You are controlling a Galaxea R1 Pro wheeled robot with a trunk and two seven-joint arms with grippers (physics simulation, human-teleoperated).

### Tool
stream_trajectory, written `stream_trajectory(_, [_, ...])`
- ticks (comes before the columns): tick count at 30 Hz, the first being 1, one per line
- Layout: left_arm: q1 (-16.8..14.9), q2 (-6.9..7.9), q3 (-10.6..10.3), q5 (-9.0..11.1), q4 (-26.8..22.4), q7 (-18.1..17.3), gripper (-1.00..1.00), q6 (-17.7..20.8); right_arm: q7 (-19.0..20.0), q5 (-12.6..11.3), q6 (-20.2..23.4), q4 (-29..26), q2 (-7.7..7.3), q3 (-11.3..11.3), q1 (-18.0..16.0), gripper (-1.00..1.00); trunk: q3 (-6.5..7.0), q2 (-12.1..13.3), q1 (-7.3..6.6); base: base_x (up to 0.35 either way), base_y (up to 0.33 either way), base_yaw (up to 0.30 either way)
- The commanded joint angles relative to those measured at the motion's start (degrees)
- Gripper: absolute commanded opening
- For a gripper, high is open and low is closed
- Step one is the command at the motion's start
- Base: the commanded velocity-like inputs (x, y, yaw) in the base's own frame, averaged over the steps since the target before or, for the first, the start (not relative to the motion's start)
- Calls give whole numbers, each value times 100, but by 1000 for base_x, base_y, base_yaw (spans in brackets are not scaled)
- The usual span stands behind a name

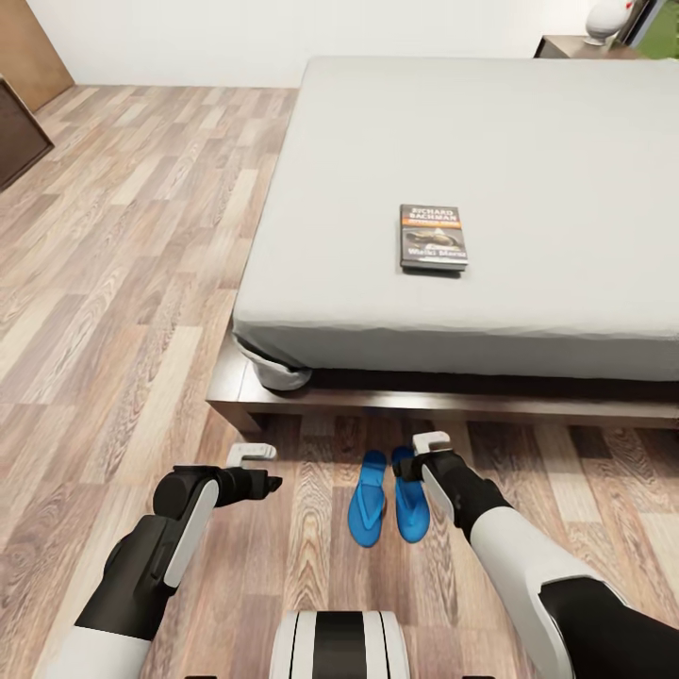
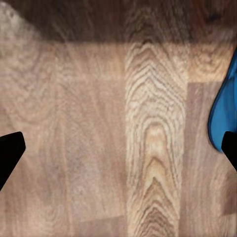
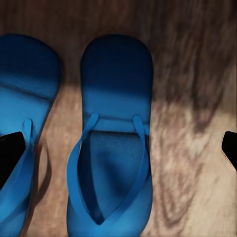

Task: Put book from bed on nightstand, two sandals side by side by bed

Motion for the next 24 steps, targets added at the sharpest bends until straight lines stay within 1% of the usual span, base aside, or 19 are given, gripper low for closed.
stream_trajectory(1, [-2, 4, -7, 15, 0, 10, 100, 21, -23, 3, 36, -5, -4, 28, 2, 100, 19, 0, -3, 0, 0, 0])
stream_trajectory(8, [-4, 4, -7, 11, 13, 10, 100, 21, -30, -10, 57, 103, -28, 16, 20, 100, 174, 10, -21, 0, 0, 0])
stream_trajectory(16, [-3, 4, -7, 10, 24, 10, 100, 21, -38, -22, 47, 754, -113, 11, 27, 100, 352, 20, -42, 0, 0, 0])
stream_trajectory(18, [-2, 4, -10, 10, 23, 10, 100, 21, -38, -23, 44, 895, -127, 11, 31, 100, 352, 20, -42, 0, 0, 0])
stream_trajectory(24, [-3, 4, -14, 10, 20, 10, 100, 21, -47, -24, 41, 1062, -173, 10, 77, 100, 352, 20, -42, 0, 0, 0])
